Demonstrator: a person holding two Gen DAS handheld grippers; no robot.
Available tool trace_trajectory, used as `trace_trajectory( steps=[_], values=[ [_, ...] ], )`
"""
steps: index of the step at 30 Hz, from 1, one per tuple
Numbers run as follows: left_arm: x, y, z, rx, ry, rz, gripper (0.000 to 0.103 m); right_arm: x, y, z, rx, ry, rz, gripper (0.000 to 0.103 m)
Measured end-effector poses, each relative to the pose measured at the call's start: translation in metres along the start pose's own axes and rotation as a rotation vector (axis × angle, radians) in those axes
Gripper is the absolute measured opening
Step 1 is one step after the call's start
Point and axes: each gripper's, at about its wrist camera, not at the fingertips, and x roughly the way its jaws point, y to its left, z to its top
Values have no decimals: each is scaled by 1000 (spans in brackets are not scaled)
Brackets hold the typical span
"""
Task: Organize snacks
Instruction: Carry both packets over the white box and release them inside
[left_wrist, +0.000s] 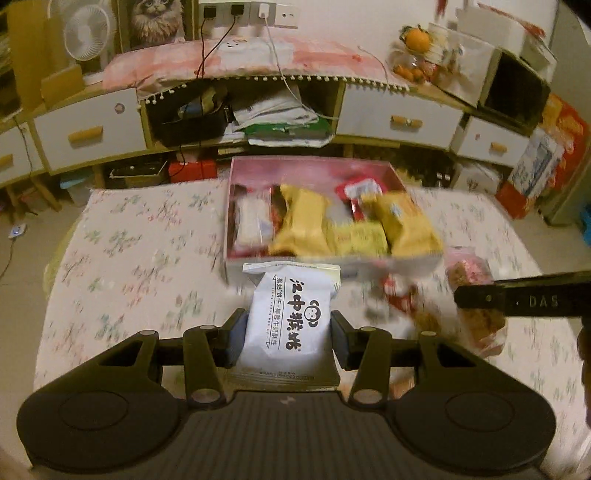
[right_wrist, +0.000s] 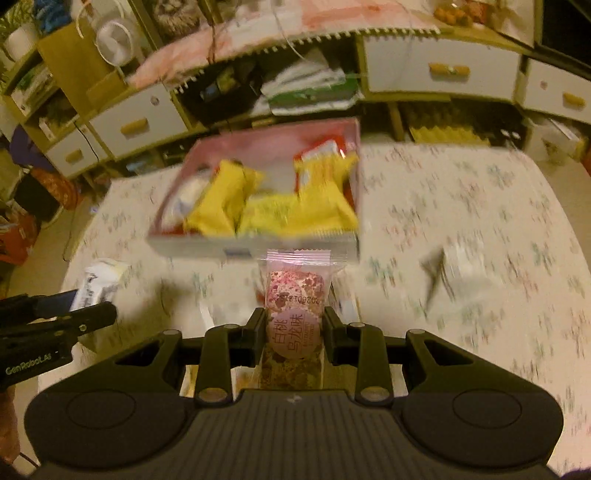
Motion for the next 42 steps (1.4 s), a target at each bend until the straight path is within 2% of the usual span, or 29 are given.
trace_trajectory(
  steps=[8,12,17,22,25,27,28,35,38,42],
  values=[
    [55,-7,58,22,-24,20,53,37,1,66,24,-69,117,28],
    [88,-7,81,26,-24,24,53,69,4,91,9,-72,127,28],
    [120,-5,91,24,-3,36,53,106,3,110,-11,-45,142,28],
    [134,7,89,-24,8,-17,54,122,-4,114,-5,-34,113,29],
    [124,10,89,-49,-11,-24,59,118,-7,115,12,-36,111,34],
    [112,10,88,-45,-25,-23,62,106,-10,114,37,-58,119,43],
    [108,9,89,-43,-27,-21,62,101,-12,115,47,-65,118,44],
    [55,14,82,-101,-52,-43,67,39,-20,100,65,-97,94,44],
    [37,8,66,-91,-23,-31,68,18,-20,86,50,-98,80,44],
    [16,0,41,-102,14,-64,69,-1,-18,62,29,-74,76,44]
  ],
)
